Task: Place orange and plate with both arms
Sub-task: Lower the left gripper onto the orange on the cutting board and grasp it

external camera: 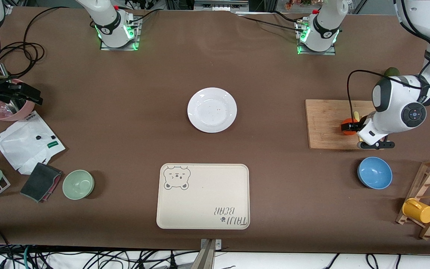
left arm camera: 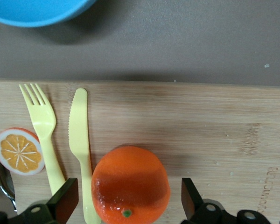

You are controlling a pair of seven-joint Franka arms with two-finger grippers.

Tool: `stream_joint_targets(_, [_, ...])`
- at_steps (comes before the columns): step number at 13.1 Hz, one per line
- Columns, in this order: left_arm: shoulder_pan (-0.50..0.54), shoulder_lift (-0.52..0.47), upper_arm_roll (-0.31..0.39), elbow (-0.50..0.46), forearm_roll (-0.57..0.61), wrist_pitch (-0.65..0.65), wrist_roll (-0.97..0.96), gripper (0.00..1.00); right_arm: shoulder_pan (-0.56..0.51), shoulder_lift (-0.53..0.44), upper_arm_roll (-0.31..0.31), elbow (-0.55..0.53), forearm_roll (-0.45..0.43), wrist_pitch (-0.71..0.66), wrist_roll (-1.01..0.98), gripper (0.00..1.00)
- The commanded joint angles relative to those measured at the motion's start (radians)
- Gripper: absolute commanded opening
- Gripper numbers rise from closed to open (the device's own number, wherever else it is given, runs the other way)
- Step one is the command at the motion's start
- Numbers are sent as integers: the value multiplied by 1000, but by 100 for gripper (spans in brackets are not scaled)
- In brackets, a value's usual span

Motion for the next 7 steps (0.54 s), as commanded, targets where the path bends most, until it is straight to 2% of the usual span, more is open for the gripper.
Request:
stream_joint_targets(1, [-2,-30,-1,-26,26,16,-7,97,2,-25,1,-20,2,-5,13,100])
stream_joint_targets(7, [0,-21,-3,-26,26,16,-7,97,2,-25,1,-20,2,-5,13,100])
